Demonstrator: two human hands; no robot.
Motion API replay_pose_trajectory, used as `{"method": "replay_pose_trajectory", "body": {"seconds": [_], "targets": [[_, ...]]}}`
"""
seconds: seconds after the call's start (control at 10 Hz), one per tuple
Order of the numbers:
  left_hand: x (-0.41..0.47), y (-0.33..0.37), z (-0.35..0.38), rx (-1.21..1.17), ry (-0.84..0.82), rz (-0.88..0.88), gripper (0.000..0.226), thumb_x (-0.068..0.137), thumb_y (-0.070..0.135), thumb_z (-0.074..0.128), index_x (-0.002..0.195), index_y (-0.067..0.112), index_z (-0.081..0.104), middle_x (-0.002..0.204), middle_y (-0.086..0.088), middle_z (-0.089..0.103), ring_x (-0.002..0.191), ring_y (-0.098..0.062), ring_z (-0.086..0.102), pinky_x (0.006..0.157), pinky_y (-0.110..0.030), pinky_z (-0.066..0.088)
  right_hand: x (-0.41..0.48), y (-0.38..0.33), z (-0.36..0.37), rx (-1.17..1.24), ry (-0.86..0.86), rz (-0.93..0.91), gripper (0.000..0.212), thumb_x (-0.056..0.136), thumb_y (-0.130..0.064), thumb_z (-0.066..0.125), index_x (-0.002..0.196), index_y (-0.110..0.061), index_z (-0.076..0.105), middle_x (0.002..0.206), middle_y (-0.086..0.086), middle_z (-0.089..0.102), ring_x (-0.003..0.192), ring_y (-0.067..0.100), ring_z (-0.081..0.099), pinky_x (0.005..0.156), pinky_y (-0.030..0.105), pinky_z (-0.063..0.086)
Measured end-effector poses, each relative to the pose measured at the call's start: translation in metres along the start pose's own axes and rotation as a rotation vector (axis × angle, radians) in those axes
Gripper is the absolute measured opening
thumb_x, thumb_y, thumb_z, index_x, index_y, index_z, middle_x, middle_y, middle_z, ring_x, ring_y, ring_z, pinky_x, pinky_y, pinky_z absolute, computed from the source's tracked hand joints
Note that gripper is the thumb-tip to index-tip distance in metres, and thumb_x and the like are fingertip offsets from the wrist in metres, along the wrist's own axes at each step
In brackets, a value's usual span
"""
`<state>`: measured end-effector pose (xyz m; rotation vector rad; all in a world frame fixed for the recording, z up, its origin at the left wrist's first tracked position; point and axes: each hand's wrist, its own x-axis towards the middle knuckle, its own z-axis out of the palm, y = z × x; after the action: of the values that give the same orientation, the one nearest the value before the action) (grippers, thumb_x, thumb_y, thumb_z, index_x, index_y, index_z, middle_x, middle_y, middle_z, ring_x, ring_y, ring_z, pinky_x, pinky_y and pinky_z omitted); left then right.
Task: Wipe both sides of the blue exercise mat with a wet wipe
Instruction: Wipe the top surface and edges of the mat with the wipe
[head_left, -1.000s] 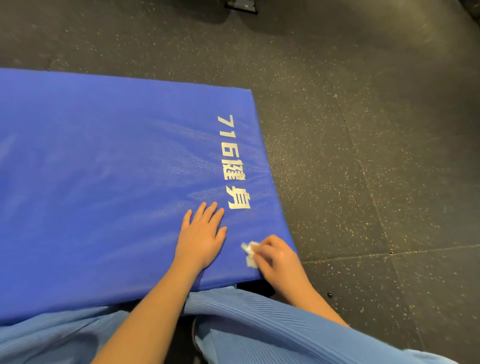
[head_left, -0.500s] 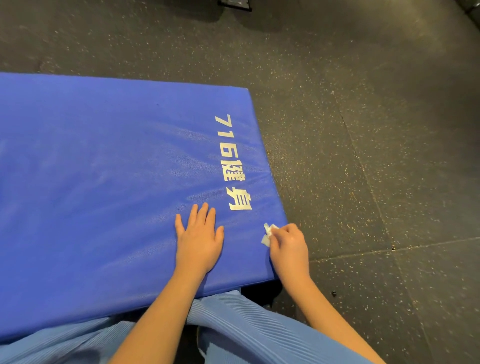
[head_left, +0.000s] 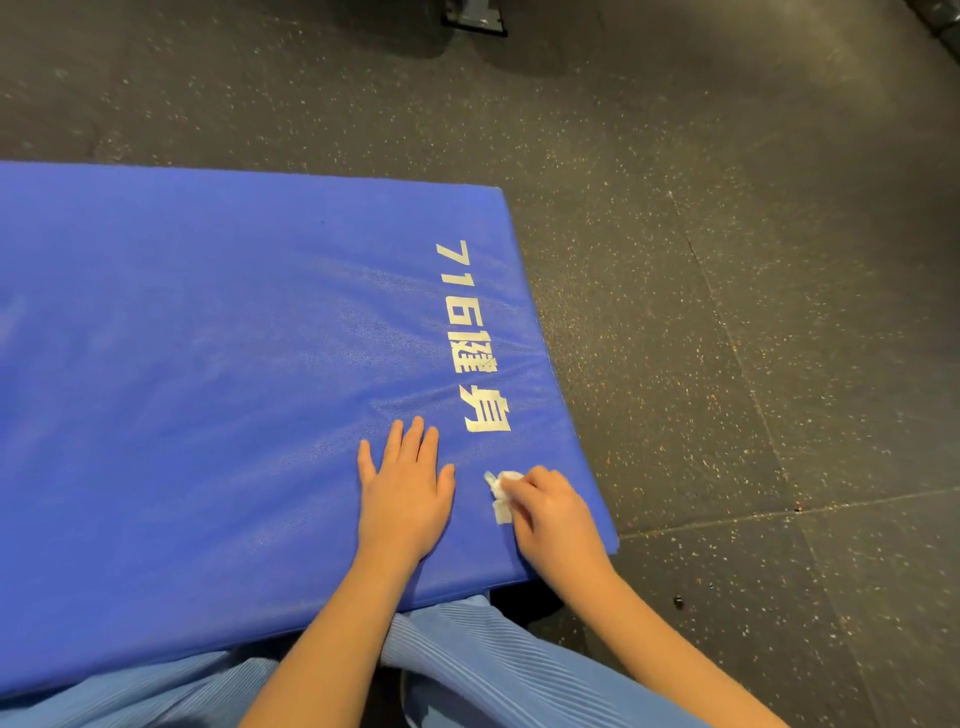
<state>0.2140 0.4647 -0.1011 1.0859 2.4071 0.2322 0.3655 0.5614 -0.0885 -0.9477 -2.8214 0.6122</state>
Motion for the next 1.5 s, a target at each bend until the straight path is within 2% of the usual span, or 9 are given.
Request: {"method": "replay_pose_trajectory", "body": {"seconds": [0.2,0.4,0.6,0.8,1.0,1.1,1.2,1.4,1.5], "targets": [[0.001,-0.001,-0.002,0.004,-0.005,-0.005,0.055,0.104,0.042,0.021,0.155,0.022,0.016,0.163,0.004,0.007,0.150,-0.017,-0.002,0.119,-0.050,-0.005,0.041,0.032,-0.010,0.030,0.142,0.414,0.008,0.087,-0.005,0.058,0.081,-0.002,0.061,0.084,0.013,0.060,0.076,0.033,0.055,0.065,0.039,0.041],[0.002,-0.001,0.000,-0.005,-0.008,-0.010,0.054,0.104,0.041,0.020,0.155,0.022,0.014,0.163,0.005,0.005,0.150,-0.016,-0.004,0.119,-0.049,-0.005,0.025,0.012,-0.002,0.057,-0.053,0.108,0.006,0.081,-0.006,0.066,0.075,-0.003,0.068,0.078,0.011,0.058,0.070,0.028,0.055,0.063,0.029,0.038],[0.002,-0.001,0.000,-0.004,-0.005,-0.011,0.053,0.104,0.040,0.021,0.154,0.023,0.017,0.163,0.005,0.008,0.150,-0.016,-0.003,0.119,-0.050,-0.003,0.068,0.031,-0.001,-0.015,0.163,0.503,0.016,0.089,-0.006,0.056,0.088,0.004,0.068,0.092,0.019,0.058,0.081,0.037,0.056,0.069,0.039,0.040],[0.002,0.000,0.000,-0.009,0.003,-0.007,0.053,0.104,0.040,0.021,0.154,0.023,0.015,0.163,0.006,0.006,0.150,-0.016,-0.004,0.119,-0.049,-0.004,0.055,0.008,0.009,0.040,-0.010,0.063,0.009,0.079,-0.004,0.067,0.070,-0.003,0.066,0.073,0.012,0.056,0.065,0.031,0.057,0.056,0.030,0.039],[0.006,0.000,-0.002,-0.006,-0.023,-0.015,0.051,0.104,0.039,0.023,0.153,0.025,0.020,0.162,0.007,0.009,0.150,-0.015,0.000,0.118,-0.048,-0.004,0.091,0.024,0.014,0.024,0.183,0.461,0.016,0.089,-0.006,0.057,0.081,0.005,0.067,0.088,0.018,0.057,0.076,0.035,0.055,0.065,0.034,0.036],[0.020,-0.004,-0.010,-0.030,0.072,0.016,0.038,0.102,0.034,0.030,0.137,0.024,0.044,0.150,0.006,0.035,0.139,-0.013,0.028,0.115,-0.038,0.014,0.075,-0.004,0.025,0.135,0.045,0.179,0.012,0.086,-0.007,0.064,0.076,-0.001,0.067,0.080,0.011,0.056,0.067,0.026,0.054,0.059,0.028,0.035],[0.042,-0.021,-0.019,-0.010,0.132,0.033,0.040,0.101,0.031,0.034,0.138,0.020,0.042,0.151,0.005,0.033,0.141,-0.017,0.025,0.114,-0.038,0.013,0.080,0.008,0.017,0.129,-0.021,0.053,0.008,0.083,-0.005,0.066,0.076,-0.003,0.068,0.076,0.011,0.055,0.068,0.026,0.055,0.061,0.029,0.039],[0.052,-0.040,-0.004,0.025,0.092,0.013,0.056,0.098,0.039,0.018,0.150,0.022,0.031,0.161,0.002,0.019,0.150,-0.022,0.007,0.118,-0.048,0.001,0.118,0.023,0.024,0.054,0.197,0.423,0.013,0.087,-0.003,0.057,0.080,0.005,0.065,0.085,0.018,0.056,0.076,0.035,0.054,0.063,0.036,0.036],[0.051,-0.040,0.000,0.031,0.092,0.019,0.065,0.092,0.043,0.014,0.150,0.021,0.034,0.160,0.002,0.022,0.149,-0.022,0.010,0.118,-0.049,0.003,0.099,-0.001,0.032,0.089,0.027,0.059,0.015,0.086,-0.010,0.057,0.079,0.000,0.065,0.079,0.014,0.055,0.069,0.031,0.053,0.057,0.029,0.037]]}}
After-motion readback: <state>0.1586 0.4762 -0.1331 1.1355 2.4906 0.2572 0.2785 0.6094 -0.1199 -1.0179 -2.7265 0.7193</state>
